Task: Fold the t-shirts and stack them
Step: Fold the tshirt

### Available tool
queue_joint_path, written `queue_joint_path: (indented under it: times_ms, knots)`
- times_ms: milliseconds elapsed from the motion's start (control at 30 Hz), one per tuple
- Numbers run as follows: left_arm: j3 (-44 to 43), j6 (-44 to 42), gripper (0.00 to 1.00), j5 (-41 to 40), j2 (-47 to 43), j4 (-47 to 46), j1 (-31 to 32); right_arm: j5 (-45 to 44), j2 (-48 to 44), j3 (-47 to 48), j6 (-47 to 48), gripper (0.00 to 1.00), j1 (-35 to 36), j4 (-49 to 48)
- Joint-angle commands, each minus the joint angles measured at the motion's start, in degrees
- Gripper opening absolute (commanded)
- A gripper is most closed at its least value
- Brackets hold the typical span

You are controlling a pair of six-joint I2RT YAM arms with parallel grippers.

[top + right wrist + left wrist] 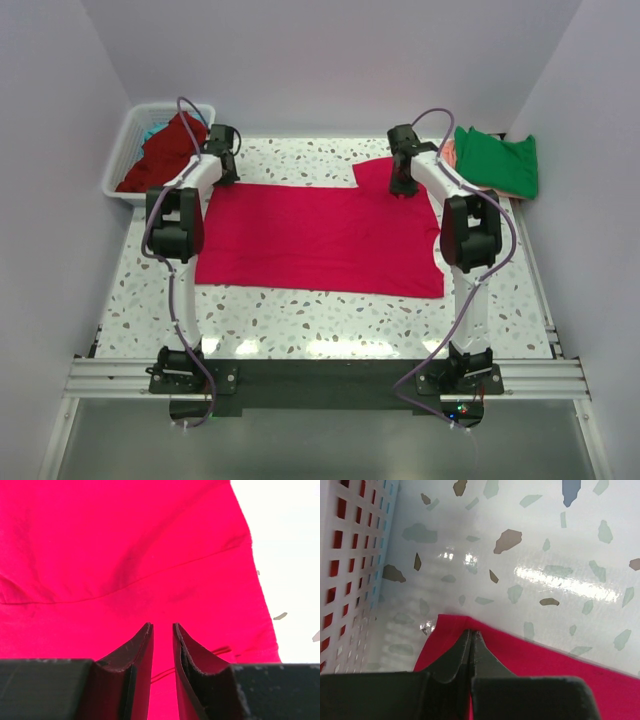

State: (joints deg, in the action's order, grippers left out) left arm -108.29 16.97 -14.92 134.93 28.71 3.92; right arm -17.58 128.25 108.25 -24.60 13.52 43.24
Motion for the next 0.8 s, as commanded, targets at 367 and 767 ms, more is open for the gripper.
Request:
queue_joint_path:
  times_ms: [367, 767]
  knots:
    - [7.74, 0.69, 0.20, 0.86, -1.86, 4.25, 1.35, -1.14, -3.00, -7.16, -1.77, 0.33, -0.95, 1.58]
    - [7.92, 0.17, 0.41, -0.02, -5.73, 3.37, 1.88, -4.39, -5.19, -14.02, -1.07, 0.32, -3.85, 3.51]
